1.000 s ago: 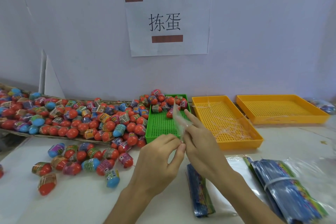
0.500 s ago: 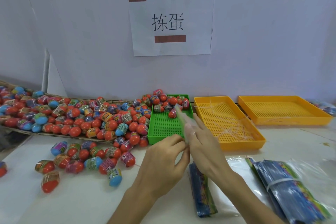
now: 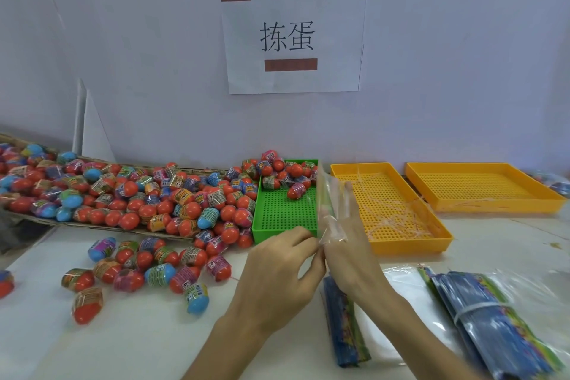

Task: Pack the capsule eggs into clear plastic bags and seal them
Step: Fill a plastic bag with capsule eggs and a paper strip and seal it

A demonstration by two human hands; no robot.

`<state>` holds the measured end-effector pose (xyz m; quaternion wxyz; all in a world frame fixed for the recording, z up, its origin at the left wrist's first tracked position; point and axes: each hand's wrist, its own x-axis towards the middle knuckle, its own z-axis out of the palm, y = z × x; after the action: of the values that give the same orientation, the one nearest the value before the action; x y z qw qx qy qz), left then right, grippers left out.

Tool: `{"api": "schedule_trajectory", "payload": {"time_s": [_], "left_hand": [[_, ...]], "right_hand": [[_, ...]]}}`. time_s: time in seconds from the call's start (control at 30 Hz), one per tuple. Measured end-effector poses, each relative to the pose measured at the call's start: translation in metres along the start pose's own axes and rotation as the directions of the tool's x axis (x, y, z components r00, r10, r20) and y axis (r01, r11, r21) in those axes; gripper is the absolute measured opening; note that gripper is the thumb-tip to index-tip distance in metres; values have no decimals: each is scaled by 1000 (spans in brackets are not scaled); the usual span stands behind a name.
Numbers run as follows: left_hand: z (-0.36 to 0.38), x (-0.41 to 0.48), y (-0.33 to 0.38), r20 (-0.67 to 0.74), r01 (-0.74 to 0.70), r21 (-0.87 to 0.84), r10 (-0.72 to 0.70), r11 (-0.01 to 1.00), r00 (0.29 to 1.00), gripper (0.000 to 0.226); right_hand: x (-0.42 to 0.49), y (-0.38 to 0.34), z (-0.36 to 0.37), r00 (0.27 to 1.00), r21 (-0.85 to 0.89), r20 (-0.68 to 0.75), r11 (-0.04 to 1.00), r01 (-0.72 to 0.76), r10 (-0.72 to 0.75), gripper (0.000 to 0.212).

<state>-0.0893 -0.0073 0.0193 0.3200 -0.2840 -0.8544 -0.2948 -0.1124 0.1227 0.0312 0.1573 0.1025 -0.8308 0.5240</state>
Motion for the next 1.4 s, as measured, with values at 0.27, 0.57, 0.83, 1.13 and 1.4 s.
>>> {"api": "schedule_trajectory", "payload": {"time_s": [0.27,0.57,0.83,1.13,1.4], "left_hand": [[4,-2,-7,28,90,-88,-88,992,996,26],[-11,11,-7,310,527,-810,-573,259,759,70],[-17,11,-9,486,439,-863,-644,-249,590,41],[-33,18,-25,442,265,-897,-760,-355,476,50],[-37,19,-35,460,171,-886,-761,-432,458,53]], "right_hand": [[5,9,-10,980,-258,-57,951,172,-193,64],[-1,1,-2,955,-271,76,915,297,-287,65],[-15,6,16,823,-408,372,721,561,-430,58],[-12,-1,2,827,-310,161,768,561,-539,45],[54,-3,-14,993,-350,48,929,121,-111,24]]}}
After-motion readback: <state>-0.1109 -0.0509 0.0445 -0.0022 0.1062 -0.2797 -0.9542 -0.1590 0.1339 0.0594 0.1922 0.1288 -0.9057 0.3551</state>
